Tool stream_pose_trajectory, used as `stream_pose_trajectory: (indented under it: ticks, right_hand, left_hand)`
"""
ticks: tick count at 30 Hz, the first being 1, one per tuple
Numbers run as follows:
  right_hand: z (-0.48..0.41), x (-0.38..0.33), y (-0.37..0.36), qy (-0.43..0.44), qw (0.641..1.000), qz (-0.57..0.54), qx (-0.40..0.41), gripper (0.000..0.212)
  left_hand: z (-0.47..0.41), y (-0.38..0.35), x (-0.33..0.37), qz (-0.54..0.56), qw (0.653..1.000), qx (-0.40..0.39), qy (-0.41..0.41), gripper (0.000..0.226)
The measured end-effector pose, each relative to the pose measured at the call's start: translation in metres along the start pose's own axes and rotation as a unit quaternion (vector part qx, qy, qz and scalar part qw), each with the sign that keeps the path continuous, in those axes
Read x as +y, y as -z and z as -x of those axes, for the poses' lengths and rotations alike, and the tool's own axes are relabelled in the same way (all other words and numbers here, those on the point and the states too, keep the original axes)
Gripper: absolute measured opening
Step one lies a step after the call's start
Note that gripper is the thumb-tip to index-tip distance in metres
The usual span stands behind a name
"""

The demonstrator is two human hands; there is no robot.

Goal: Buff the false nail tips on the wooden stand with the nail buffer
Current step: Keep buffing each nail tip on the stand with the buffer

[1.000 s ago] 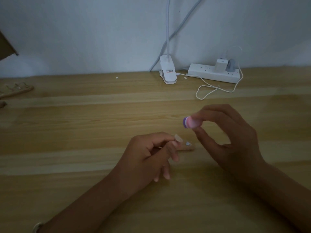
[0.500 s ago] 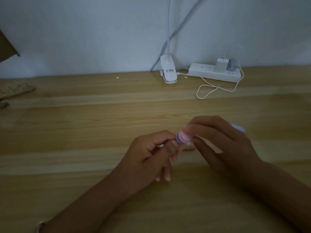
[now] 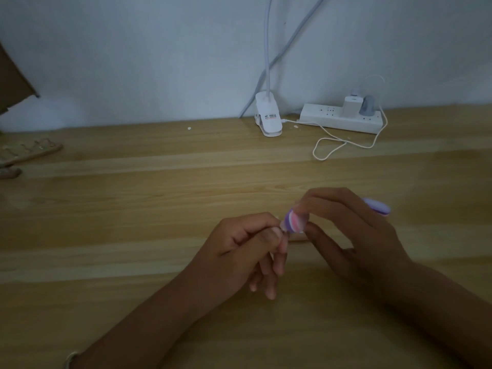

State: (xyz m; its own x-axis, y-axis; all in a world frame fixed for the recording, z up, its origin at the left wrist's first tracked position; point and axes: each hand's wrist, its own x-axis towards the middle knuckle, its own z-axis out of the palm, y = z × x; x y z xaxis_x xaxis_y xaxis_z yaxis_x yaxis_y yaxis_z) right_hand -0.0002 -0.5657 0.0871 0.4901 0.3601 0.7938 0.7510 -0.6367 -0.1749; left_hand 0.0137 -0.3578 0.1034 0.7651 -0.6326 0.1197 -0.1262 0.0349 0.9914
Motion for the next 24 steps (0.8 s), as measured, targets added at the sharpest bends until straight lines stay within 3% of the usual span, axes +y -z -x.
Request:
stream_pose_trajectory:
  ticks: [6,11,15,21,24]
  right_hand:
    - [0.001,-0.005,-0.003,0.024,1.000,-0.011,0.004,0.015]
    - [-0.002,0.007,0.001,-0.043,0.999,0.019,0.005,0.016]
    - [0.003,-0.006,-0.004,0.015,1.000,-0.024,0.004,0.019]
    - [-0.001,0.012,-0.001,-0.030,0.999,0.037,0.003,0.017]
    - [0.000,0.001,-0.004,-0.006,1.000,-0.003,0.009,0.017]
  left_hand:
    - [0.001,0.000,-0.001,-0.005,1.000,-0.014,0.009,0.025]
    - [-0.001,0.000,-0.002,-0.008,1.000,-0.022,0.014,0.027]
    - [0.000,-0.002,-0.004,-0.001,0.999,-0.037,0.023,0.029]
    - [-0.001,0.003,-0.003,0.068,0.996,-0.051,0.030,0.028]
    - [-0.001,0.005,-0.005,0.100,0.992,-0.070,0.039,0.028]
